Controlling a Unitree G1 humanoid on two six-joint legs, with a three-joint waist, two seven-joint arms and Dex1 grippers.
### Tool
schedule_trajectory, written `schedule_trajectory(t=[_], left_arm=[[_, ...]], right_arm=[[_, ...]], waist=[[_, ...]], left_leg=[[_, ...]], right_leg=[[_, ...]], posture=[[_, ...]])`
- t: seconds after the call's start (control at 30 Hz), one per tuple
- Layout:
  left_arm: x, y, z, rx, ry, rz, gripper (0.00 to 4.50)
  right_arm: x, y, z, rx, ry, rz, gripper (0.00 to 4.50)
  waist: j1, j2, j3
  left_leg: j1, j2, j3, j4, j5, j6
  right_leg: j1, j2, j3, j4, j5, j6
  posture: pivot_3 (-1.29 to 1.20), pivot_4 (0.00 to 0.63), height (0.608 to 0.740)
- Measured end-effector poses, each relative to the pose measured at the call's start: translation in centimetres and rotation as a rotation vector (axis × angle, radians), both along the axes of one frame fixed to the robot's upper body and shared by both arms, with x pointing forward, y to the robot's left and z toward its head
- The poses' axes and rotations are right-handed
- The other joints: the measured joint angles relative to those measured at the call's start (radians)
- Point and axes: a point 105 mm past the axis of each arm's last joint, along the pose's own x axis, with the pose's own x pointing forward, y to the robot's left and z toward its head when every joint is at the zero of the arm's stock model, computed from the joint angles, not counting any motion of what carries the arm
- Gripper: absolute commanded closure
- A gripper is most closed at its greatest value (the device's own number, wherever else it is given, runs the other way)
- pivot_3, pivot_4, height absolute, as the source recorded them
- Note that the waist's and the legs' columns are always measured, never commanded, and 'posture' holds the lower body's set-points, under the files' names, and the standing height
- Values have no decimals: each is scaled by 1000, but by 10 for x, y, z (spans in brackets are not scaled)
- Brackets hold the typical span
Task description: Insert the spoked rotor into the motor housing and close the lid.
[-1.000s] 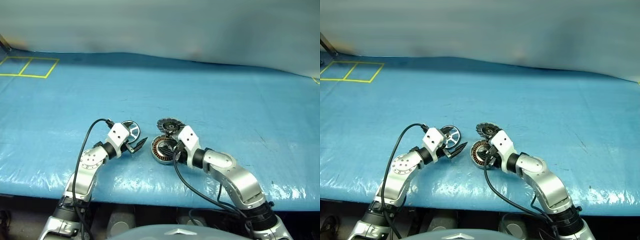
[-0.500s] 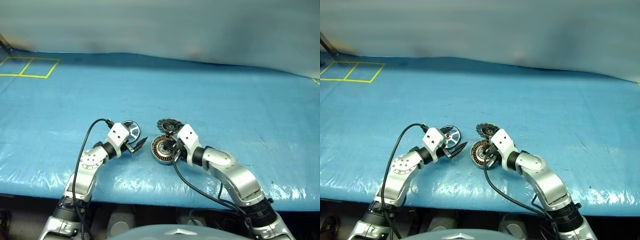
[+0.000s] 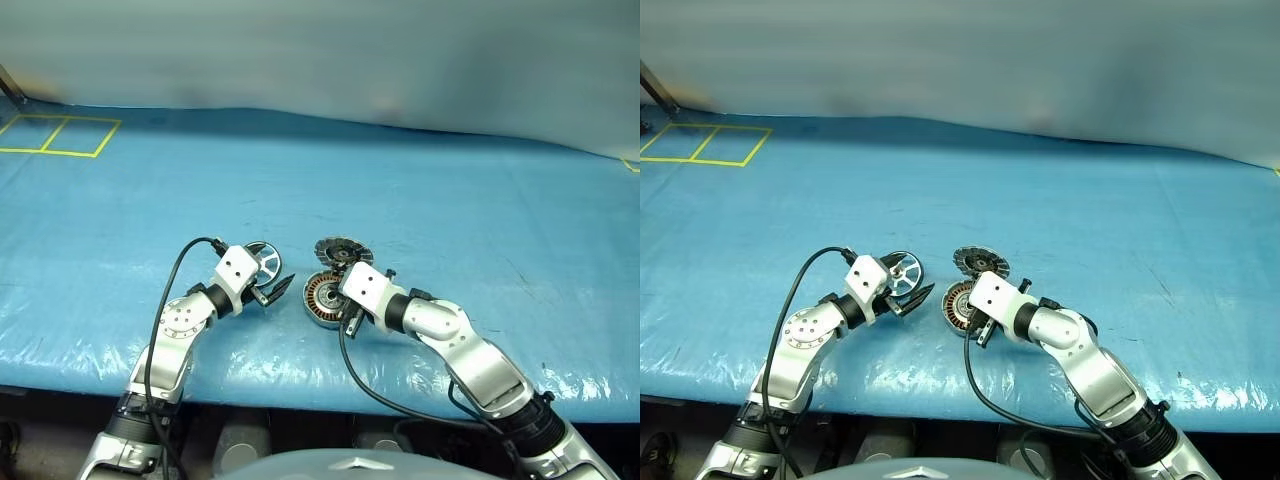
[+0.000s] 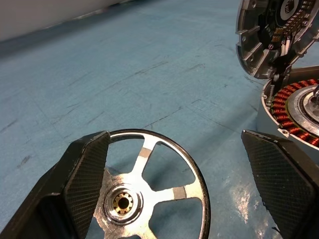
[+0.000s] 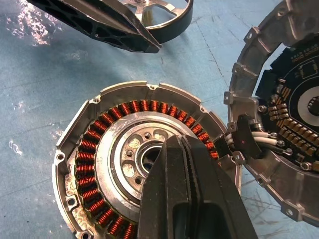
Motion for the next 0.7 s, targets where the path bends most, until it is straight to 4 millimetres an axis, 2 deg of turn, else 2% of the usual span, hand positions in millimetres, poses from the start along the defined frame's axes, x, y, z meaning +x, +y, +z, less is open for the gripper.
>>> schedule_trajectory(t=[0.5, 0.7], left_arm=[[0, 0, 0, 0, 0, 0, 0], [0, 0, 0, 1, -1, 0, 0]], right_arm=[[-7, -2, -3, -116, -53, 82, 4460], [-6, -2, 0, 2, 7, 22, 4460]], waist=[[17, -4, -3], [18, -4, -3]], left_leg=[[0, 0, 0, 1, 0, 0], [-1, 0, 0, 0, 0, 0]], right_leg=[[0, 0, 0, -1, 0, 0], [0, 0, 0, -1, 0, 0]], posture=[[0, 150, 740], [0, 150, 740]])
